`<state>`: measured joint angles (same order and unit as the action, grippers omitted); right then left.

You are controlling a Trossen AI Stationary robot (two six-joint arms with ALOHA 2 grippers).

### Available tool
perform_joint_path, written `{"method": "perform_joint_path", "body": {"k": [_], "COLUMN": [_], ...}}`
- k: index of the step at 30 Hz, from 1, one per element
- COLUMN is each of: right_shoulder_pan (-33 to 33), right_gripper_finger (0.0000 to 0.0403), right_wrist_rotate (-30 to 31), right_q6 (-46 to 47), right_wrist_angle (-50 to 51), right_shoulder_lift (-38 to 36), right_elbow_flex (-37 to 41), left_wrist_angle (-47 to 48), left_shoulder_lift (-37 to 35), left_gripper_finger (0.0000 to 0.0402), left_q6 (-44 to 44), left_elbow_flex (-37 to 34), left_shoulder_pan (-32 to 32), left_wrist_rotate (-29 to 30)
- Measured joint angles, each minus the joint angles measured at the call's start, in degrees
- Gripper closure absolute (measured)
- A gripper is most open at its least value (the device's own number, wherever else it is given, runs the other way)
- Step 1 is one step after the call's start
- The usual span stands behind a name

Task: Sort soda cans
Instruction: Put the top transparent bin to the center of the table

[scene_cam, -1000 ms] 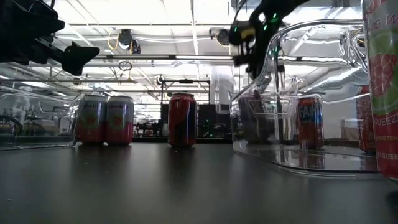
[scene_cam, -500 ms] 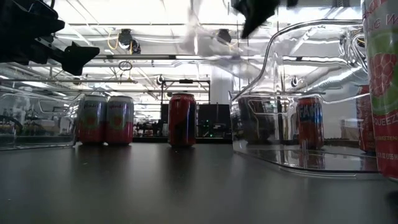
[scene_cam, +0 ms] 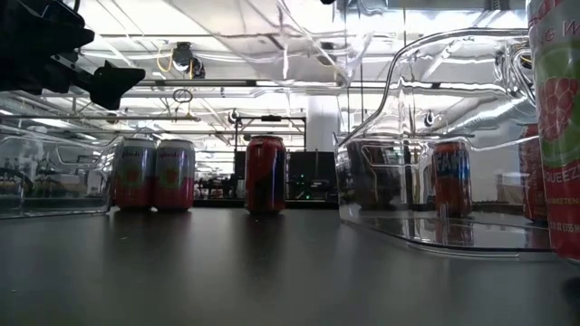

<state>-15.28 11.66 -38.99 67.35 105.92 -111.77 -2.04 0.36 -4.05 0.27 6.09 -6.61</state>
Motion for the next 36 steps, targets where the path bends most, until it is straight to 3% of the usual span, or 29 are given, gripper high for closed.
{"method": "perform_joint_path", "body": {"k": [21, 30, 36], "right_shoulder_pan": [-9.33, -7.15, -3.20], "right_gripper_finger": [0.0403, 0.0403, 0.0403], "right_wrist_rotate": [-7.23, -7.83, -11.98], "right_q6": [-23.45, -26.72, -26.16], "right_wrist_angle": [-1.55, -1.29, -1.15], "right_shoulder_lift": [10.45, 15.24, 17.05], "right_elbow_flex": [-1.30, -1.30, -1.30], "left_wrist_angle": [0.04, 0.00, 0.00], "left_shoulder_lift": [0.00, -0.02, 0.00], "left_gripper_finger": [0.0007, 0.0007, 0.0007], "left_q6": [-0.02, -0.02, -0.01], "left_elbow_flex": [0.00, -0.02, -0.01], "left_shoulder_pan": [0.00, 0.00, 0.00], "left_wrist_rotate": [0.00, 0.02, 0.01]}}
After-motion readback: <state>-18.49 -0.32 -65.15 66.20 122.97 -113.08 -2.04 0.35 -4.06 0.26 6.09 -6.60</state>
